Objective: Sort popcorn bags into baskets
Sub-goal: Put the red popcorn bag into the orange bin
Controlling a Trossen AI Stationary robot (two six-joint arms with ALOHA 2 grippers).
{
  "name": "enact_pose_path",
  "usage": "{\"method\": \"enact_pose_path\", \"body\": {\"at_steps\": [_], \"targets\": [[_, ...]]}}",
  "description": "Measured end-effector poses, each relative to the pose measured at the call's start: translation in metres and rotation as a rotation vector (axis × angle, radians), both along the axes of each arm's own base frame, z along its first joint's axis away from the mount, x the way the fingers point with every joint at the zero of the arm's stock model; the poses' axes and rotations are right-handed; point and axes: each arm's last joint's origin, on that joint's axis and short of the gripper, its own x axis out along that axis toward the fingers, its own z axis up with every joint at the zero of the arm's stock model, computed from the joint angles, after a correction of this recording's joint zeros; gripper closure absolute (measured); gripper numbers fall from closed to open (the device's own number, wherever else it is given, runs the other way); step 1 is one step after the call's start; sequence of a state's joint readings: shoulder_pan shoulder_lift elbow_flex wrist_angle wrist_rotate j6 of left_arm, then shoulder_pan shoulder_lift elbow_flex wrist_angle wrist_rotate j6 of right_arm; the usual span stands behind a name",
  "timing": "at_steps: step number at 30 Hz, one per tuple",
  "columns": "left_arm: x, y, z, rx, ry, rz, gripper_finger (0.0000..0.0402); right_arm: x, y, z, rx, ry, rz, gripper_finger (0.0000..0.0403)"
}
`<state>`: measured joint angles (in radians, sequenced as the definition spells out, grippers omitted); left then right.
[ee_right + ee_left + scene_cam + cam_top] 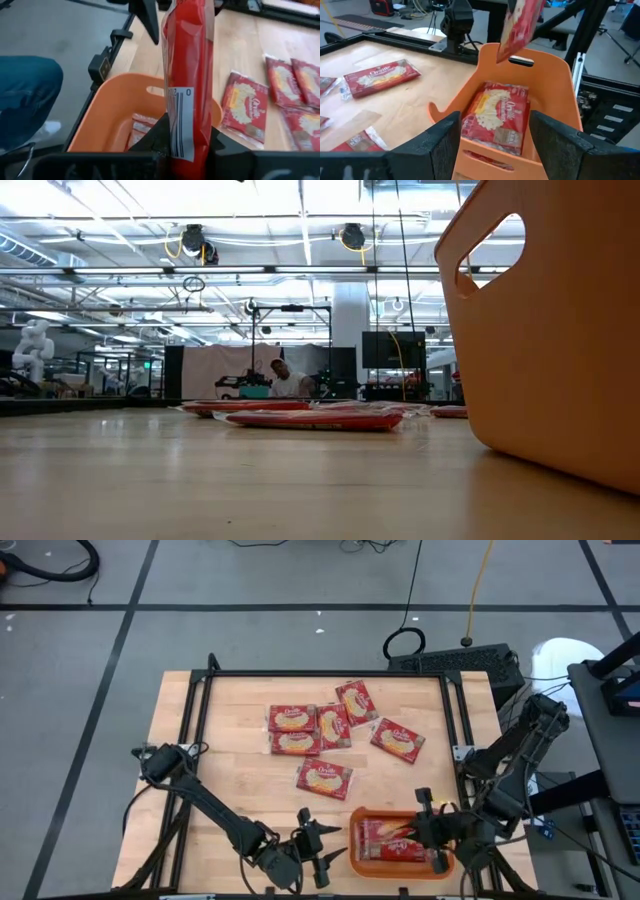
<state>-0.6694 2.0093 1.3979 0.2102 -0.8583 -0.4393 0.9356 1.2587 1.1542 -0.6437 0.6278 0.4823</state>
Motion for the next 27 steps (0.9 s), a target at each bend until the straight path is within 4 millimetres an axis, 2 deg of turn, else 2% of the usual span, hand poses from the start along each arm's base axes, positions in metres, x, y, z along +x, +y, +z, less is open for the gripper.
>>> {"method": "enact_pose_path", "body": {"at_steps": [13,27], "targets": [[-0.001,-0.003,-0.001,0.012,0.010,-0.038,0.0163,0.002,0.015,-0.025,0.028,0.107,-0.104,0.0371],[-0.001,-0.004,0.001,-0.037,-0.012,-0.030,0.0163,0.006,0.016,-0.047,-0.035,0.174,-0.227,0.0371]]}}
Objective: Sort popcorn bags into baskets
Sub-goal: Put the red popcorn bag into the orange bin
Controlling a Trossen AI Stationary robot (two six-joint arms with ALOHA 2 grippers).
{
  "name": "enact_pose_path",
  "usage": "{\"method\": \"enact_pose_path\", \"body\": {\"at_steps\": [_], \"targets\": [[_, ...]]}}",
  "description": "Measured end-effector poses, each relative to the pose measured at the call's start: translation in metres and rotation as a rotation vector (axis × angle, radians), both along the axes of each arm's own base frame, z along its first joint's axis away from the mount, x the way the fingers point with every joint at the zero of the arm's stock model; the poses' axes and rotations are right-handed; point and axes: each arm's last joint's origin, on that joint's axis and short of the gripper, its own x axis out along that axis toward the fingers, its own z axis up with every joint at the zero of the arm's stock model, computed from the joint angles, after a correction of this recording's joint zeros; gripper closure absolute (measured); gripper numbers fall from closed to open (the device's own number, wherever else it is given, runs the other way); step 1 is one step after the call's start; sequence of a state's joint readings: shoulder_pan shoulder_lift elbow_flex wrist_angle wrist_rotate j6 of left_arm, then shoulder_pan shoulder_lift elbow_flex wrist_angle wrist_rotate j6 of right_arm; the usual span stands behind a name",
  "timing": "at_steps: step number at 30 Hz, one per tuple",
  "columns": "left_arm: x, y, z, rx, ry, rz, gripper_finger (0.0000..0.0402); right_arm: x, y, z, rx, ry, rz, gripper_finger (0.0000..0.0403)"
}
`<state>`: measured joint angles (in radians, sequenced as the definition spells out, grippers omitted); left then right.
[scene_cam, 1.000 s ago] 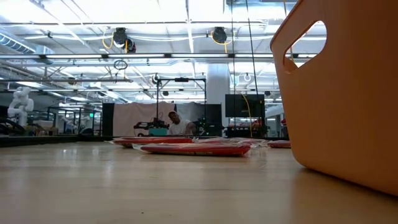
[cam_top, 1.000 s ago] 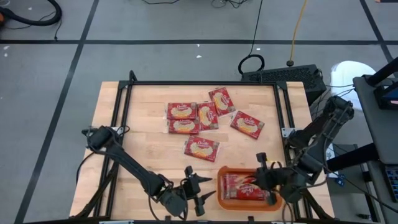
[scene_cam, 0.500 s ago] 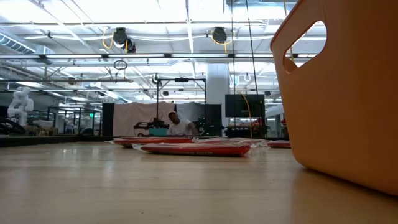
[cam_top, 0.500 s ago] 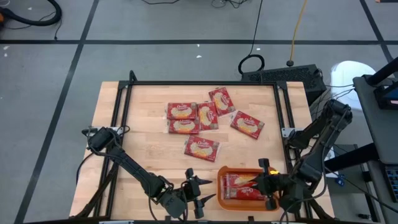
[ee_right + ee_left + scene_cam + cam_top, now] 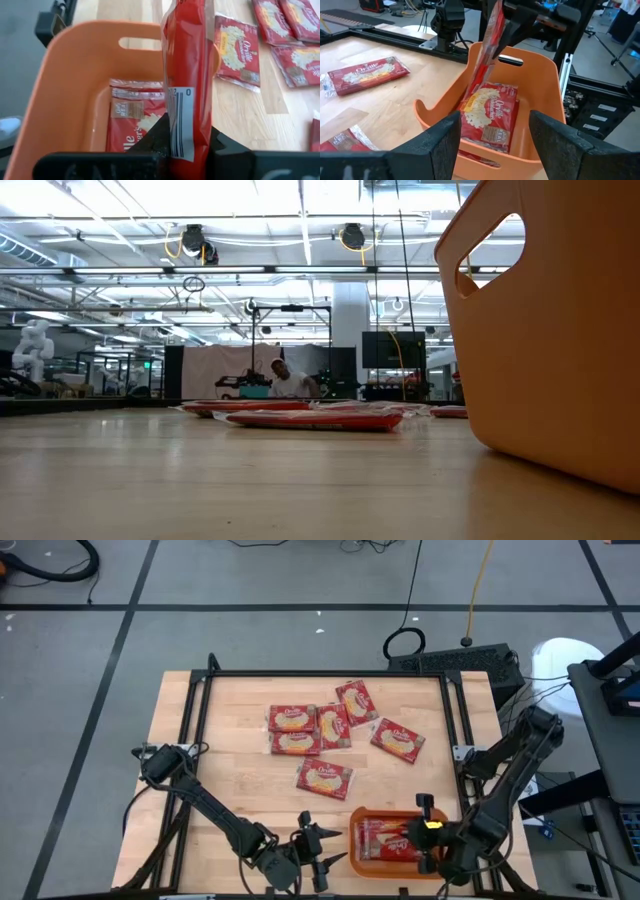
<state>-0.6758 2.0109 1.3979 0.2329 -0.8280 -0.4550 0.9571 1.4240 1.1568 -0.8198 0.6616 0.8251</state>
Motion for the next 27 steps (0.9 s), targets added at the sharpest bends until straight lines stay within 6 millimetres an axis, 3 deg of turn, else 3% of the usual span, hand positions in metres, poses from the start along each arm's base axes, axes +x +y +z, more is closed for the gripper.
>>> {"method": "enact_pose_path", "body": {"at_steps": [12,27], "targets": [[0.000,0.000,0.001,-0.024,-0.008,0.006,0.0163,0.011,0.004,-0.021,-0.085,0.075,-0.007,0.0371],[0.010,0.014,0.001,-0.016,-0.007,0.043,0.0163,0.008,-0.009,-0.024,-0.118,0.150,-0.095,0.0371]]}}
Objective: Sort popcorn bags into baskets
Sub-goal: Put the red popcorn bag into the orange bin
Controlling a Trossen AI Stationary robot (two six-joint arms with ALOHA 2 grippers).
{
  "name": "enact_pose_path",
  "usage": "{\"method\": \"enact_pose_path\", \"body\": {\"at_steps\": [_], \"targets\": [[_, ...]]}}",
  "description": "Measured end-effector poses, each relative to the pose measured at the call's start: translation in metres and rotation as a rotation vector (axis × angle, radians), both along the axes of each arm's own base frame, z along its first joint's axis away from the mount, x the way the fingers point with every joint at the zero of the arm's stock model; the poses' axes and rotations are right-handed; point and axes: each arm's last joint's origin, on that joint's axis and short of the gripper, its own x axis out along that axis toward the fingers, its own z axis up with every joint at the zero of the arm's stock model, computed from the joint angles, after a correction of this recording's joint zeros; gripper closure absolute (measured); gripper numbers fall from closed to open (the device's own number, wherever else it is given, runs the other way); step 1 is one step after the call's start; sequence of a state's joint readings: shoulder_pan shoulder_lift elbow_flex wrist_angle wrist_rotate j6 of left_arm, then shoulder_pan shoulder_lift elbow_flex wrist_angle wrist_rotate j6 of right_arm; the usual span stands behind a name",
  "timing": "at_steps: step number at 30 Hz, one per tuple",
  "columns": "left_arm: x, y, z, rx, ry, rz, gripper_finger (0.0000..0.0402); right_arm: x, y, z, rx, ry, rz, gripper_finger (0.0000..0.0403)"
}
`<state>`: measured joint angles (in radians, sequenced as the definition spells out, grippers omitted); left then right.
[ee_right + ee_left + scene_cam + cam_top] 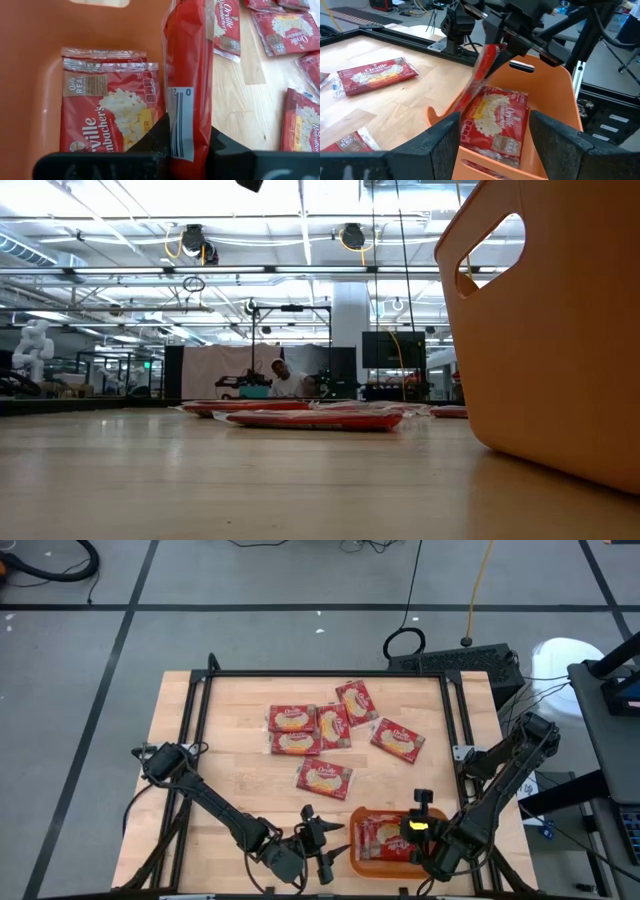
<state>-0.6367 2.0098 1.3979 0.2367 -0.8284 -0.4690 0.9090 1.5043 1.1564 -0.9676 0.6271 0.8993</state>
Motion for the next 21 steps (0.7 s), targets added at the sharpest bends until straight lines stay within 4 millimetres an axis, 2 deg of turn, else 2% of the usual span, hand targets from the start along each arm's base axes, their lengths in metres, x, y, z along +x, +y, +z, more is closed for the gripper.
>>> {"method": "enact_pose_path", "body": {"at_steps": [4,9,16,21], "targets": [[0.002,0.004,0.000,0.000,0.000,0.010,0.0163,0.000,0.000,-0.001,-0.008,0.006,0.014,0.0366],[0.003,0.004,0.000,-0.004,-0.001,0.011,0.0163,-0.001,-0.004,-0.012,-0.016,0.018,0.011,0.0338],[0.000,0.000,0.000,-0.004,-0.001,0.001,0.0163,0.002,0.002,-0.016,0.065,-0.004,0.028,0.0287],[0.000,0.000,0.000,-0.005,-0.001,0.001,0.0163,0.005,0.010,-0.016,0.177,0.054,0.106,0.0271]]}}
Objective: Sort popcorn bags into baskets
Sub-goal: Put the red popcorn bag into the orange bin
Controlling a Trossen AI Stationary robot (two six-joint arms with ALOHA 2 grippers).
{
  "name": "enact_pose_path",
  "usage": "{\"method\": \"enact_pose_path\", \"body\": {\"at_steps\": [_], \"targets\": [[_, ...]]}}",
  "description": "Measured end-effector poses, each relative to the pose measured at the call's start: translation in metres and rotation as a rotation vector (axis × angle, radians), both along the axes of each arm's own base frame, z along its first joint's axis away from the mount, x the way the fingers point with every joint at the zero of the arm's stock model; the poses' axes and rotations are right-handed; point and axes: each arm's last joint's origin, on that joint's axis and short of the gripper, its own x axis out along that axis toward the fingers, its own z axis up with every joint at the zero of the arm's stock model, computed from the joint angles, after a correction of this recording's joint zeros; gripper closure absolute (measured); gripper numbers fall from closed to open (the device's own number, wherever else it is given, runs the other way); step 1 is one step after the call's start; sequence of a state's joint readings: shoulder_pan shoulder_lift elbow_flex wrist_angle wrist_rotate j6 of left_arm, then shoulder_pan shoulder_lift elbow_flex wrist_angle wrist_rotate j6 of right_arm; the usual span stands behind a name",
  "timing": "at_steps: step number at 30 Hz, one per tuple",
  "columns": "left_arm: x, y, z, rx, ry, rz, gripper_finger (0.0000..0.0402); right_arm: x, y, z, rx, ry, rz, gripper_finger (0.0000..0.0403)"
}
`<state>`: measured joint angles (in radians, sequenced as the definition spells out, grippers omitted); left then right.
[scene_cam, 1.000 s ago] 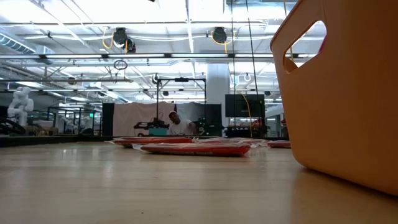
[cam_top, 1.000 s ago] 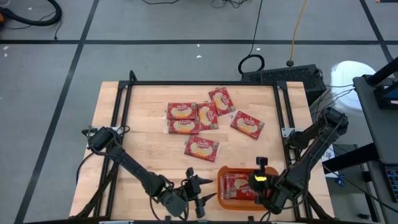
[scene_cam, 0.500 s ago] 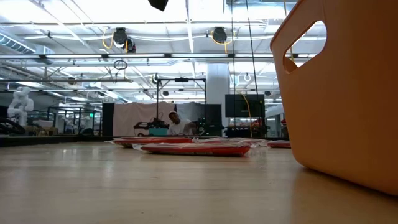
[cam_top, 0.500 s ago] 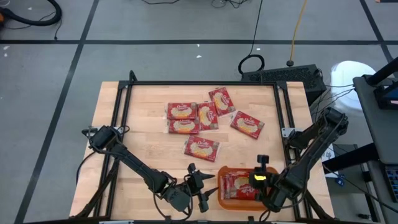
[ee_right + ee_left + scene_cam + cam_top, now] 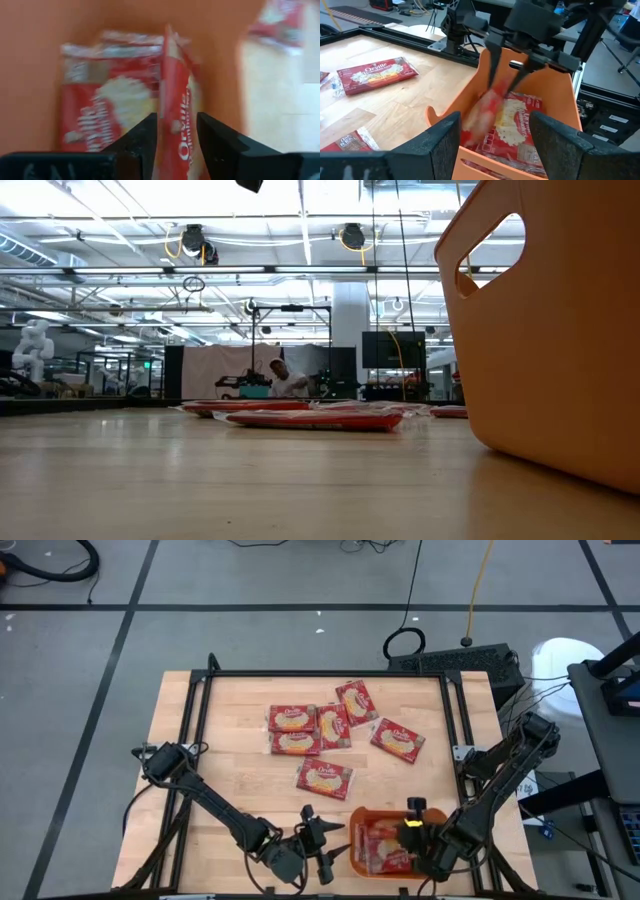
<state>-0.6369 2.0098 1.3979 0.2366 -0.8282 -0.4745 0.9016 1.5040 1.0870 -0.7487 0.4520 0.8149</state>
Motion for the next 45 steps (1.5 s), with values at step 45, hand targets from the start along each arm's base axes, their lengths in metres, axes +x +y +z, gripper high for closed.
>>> {"method": "enact_pose_path", "body": {"at_steps": [45], "targets": [[0.001,0.003,-0.002,0.049,0.032,-0.001,0.0163,0.019,-0.158,0.026,-0.168,-0.386,0.085,0.0275]]}}
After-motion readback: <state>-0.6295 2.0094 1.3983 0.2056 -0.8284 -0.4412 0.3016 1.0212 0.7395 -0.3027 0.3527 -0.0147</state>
